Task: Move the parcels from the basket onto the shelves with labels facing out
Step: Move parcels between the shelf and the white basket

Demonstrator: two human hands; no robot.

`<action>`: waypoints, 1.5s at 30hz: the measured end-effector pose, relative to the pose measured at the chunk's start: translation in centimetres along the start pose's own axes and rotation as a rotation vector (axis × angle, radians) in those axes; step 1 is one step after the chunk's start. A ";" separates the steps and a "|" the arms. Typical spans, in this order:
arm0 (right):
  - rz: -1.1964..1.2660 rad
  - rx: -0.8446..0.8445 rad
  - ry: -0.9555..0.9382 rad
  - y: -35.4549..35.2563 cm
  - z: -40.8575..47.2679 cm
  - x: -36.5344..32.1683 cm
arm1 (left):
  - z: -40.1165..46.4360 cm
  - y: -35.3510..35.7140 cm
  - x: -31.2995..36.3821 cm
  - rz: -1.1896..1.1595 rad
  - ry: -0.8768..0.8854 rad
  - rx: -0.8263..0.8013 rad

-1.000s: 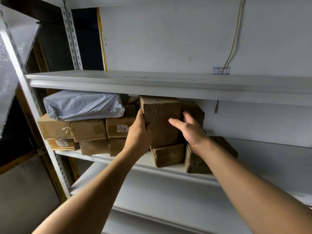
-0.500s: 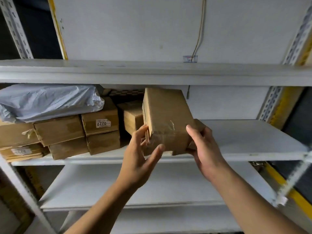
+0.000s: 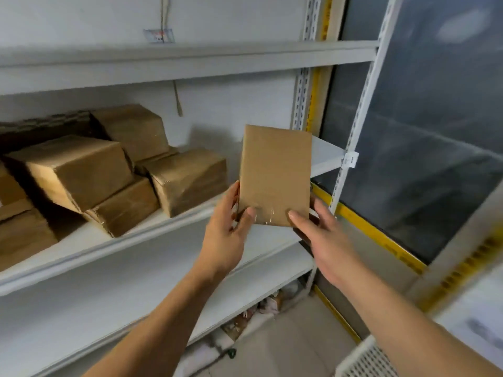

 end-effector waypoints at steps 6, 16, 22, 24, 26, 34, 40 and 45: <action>0.036 0.338 0.090 -14.6 -5.4 6.1 | -0.1 16.8 -4.4 -0.001 -0.124 -0.300; 0.158 0.681 0.387 -31.9 -22.2 20.2 | -9.1 42.5 -15.2 0.121 -0.415 -0.826; 0.268 0.897 0.602 -34.6 -29.5 30.7 | -16.5 50.2 -22.2 0.221 -0.594 -1.104; 0.283 0.927 0.676 -34.8 -30.8 34.2 | -18.6 51.6 -25.1 0.251 -0.654 -1.148; 0.294 0.942 0.721 -35.4 -31.3 37.5 | -20.0 53.1 -27.9 0.259 -0.700 -1.157; 0.345 0.950 0.835 -38.6 -30.1 52.4 | -24.1 59.3 -40.3 0.273 -1.031 -0.889; 0.371 0.966 0.850 -40.2 -30.1 60.2 | -26.8 61.5 -45.5 0.286 -1.151 -0.672; 0.390 0.984 0.804 -40.7 -29.6 63.7 | -28.0 61.8 -47.7 0.250 -1.291 -0.450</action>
Point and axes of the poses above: each hand's wrist, its own z-axis towards the middle knuckle, its own y-axis out of the palm, x = y × z, the point moved 7 cm from there along z, towards the middle knuckle, and after that the axes turned 6 degrees about -x, right-handed, at the moved point
